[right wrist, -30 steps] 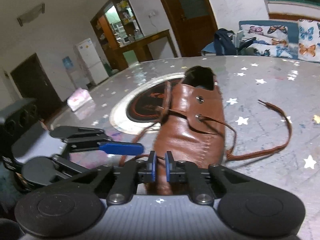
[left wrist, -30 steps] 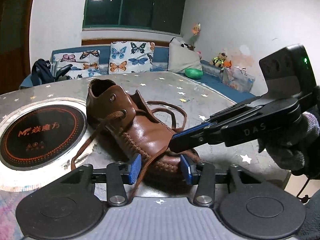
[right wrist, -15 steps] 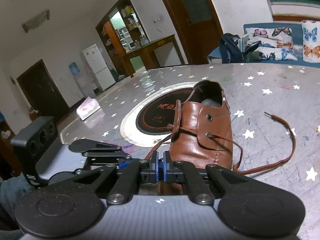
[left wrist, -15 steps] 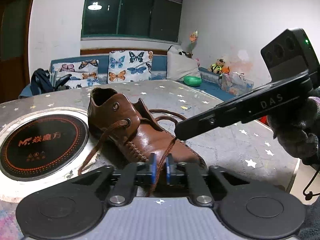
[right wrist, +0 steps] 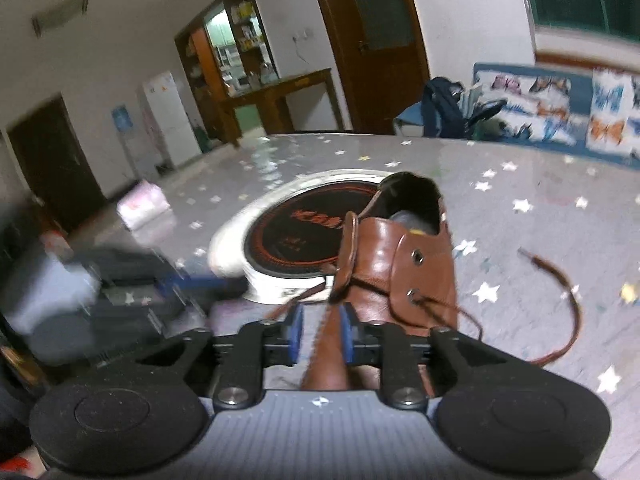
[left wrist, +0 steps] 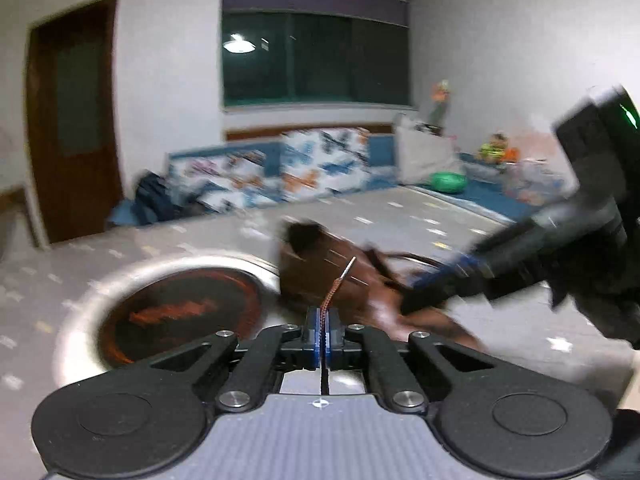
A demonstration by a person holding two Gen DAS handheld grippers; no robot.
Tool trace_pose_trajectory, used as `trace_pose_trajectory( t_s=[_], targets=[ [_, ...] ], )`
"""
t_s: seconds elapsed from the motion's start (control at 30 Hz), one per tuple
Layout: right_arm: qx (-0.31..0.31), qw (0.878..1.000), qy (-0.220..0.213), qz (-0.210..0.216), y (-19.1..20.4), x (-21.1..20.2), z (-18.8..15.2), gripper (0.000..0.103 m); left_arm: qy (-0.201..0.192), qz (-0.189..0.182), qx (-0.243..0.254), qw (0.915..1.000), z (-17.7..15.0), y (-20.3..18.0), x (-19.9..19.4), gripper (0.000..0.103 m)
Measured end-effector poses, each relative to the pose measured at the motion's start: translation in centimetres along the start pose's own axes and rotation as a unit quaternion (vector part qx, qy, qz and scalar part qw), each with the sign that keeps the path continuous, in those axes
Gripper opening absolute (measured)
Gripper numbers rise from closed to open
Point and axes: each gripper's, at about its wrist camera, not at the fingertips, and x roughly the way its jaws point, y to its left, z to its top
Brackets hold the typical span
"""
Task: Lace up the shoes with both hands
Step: 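Pull the lace up through the eyelet with the left gripper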
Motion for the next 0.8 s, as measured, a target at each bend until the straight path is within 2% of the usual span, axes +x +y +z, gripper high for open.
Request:
trace_pose_trajectory(
  t_s=[0.07,0.13,0.27,0.4,0.6,0.7,0.8],
  targets=[
    [-0.023,0.999,0.006,-0.035,1.2,0.7,-0.1,0.048,-0.017,0.039,0.015,0.9990,1.3,1.4,-1.2,0.002],
    [-0.045,0.996,0.007,-0.075,2.4,1.5,-0.2,0.064,-0.032,0.073,0.023,0.9966,2.8,2.7,-2.5,0.002],
    [-0.078,0.986,0.003,-0.148,4.4,3.2,-0.1,0.082,-0.060,0.125,0.037,0.9897,5.0,4.7,-4.6,0.002],
    [-0.093,0.974,0.008,-0.207,5.4,5.0,0.0,0.090,-0.088,0.165,0.069,0.9800,6.1,5.3,-6.0,0.002],
    [-0.081,0.968,0.025,-0.236,5.8,6.9,0.2,0.094,-0.114,0.202,0.094,0.9682,5.9,4.9,-6.9,0.002],
    [-0.079,0.962,0.032,-0.259,5.8,7.9,0.1,0.099,-0.123,0.219,0.105,0.9623,5.5,4.8,-6.9,0.002],
    [-0.075,0.959,0.040,-0.272,5.6,8.7,0.0,0.100,-0.132,0.236,0.116,0.9559,5.1,4.7,-7.0,0.002]
  ],
)
